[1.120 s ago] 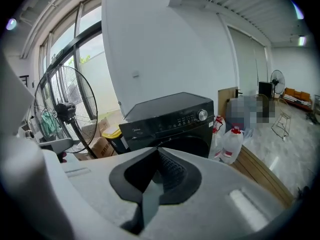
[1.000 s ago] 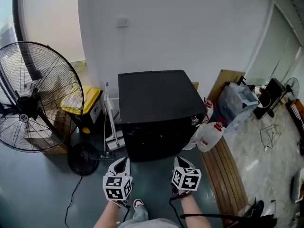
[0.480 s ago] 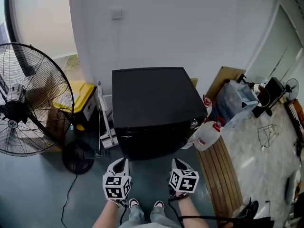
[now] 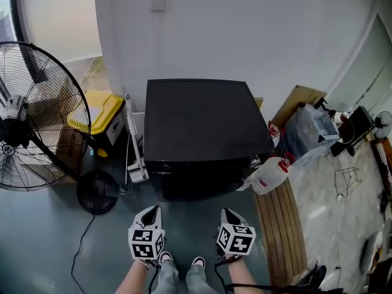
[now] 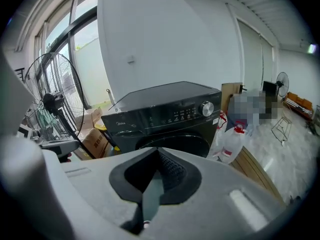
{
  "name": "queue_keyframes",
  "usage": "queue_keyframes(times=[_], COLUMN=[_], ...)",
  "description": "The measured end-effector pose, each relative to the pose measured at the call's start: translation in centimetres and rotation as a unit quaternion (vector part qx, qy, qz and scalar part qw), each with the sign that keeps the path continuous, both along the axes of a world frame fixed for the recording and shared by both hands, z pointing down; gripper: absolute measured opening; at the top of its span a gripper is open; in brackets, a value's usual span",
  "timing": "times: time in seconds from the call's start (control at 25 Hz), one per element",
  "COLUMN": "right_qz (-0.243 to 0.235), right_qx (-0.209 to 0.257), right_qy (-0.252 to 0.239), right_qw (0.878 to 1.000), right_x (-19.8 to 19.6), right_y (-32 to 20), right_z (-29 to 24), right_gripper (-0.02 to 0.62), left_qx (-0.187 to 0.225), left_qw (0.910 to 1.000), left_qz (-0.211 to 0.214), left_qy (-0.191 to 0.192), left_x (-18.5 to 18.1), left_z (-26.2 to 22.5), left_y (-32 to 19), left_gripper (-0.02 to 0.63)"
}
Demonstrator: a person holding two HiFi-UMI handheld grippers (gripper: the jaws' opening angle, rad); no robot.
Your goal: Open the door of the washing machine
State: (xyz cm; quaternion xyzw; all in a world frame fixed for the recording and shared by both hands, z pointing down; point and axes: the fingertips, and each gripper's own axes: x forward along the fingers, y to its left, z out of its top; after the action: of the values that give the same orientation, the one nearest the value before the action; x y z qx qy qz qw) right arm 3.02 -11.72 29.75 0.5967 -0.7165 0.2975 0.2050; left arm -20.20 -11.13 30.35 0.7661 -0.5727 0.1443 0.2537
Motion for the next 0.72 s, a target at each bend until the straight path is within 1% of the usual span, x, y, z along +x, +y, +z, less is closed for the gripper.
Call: queue_keyframes(times=[0.16,0.36,0.56,0.72], right_qz=[0.001,0.002,0.001,0.005], right_qx=[-0.015,-0.034,-0.037,-0.041], right_qy=[-0.002,-0.008,-0.008,-0.014], right_qw=[1.0,0.999,0.999,0.999], right_x=[-0.1,-0.1,-0.4,-0.7], right_y=[0.0,-0.8,-1.5,-2.0], right_z=[3.0,7.3,10.8,13.9], right_gripper=[0.005,0.005,0.005,0.005], left_qx=[-0.015,-0.016,-0.015,-0.024], left_qw=[0.9999,0.9998,0.9999,0.9997], left_qz=[-0.001,-0.002,-0.002,-0.005], left_qy=[0.002,0.009,0.001,-0.003], left_x=[0.0,0.0,-0.2,-0.5], left_z=[2.9,6.6,10.1,13.6], left_y=[-0.1,-1.5,-2.4,-2.6], left_gripper=[-0.002,-0.002,-0.002,-0.002])
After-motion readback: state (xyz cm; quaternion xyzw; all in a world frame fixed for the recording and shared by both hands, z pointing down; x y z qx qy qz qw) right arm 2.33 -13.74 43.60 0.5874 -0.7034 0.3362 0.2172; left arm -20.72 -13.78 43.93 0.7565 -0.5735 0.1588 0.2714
